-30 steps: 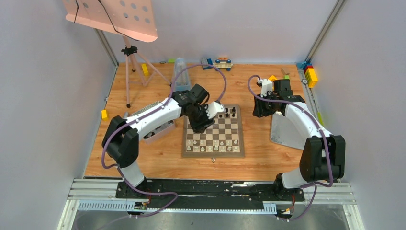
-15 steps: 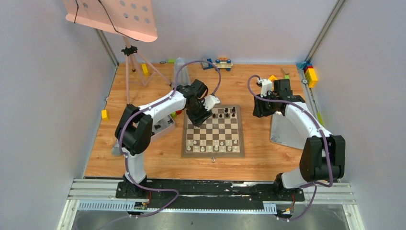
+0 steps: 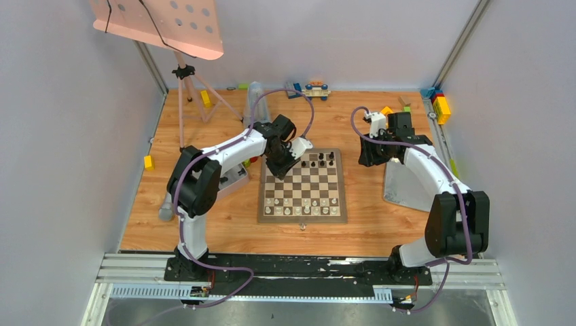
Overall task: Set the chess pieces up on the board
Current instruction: Pick up the chess piece from the chessboard, then place the chess piece on the chessboard.
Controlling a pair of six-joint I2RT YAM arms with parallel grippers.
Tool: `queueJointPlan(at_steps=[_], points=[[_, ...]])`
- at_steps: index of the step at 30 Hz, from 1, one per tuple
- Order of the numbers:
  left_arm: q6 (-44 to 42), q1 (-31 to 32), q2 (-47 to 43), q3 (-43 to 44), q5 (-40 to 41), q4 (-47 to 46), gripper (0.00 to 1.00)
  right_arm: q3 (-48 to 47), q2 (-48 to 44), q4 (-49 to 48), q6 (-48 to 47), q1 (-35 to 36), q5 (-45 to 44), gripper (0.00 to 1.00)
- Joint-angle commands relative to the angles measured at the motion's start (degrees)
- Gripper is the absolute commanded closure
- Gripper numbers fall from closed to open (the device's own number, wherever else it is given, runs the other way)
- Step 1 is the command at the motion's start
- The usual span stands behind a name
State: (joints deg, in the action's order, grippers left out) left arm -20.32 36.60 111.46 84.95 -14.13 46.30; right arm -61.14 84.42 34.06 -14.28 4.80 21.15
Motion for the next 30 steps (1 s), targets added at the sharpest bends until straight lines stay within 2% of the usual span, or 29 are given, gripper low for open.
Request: queueJointPlan(at_steps=[1,5,14,21,30], points=[[0.3,-0.2,-0.1,2.3,-4.3,-0.4,0.84,-2.1,0.6,0.2,-1.0,0.3,0.2,0.65],[0.5,0.1,-2.6,1.3,-6.4,-0.7,0.91,-2.1,0.9,0.3,-1.0,0.4,0.2,0.65],[-0.6,5.8,-6.6,-1.6,-7.0,-0.9,0.91,-2.2,1.2,0.5,-1.0,0.5,0.2,0.65],[-0.9,10.1,-5.4,-3.7,-6.5,-1.5,0.90,-2.3,1.3,0.7,-1.0,0.6,0.1,0.65],[-0.8,11.9,-3.8,-4.4,-6.7,-2.0,0.90,-2.2,1.5,0.8,-1.3,0.6,0.0,0.65]])
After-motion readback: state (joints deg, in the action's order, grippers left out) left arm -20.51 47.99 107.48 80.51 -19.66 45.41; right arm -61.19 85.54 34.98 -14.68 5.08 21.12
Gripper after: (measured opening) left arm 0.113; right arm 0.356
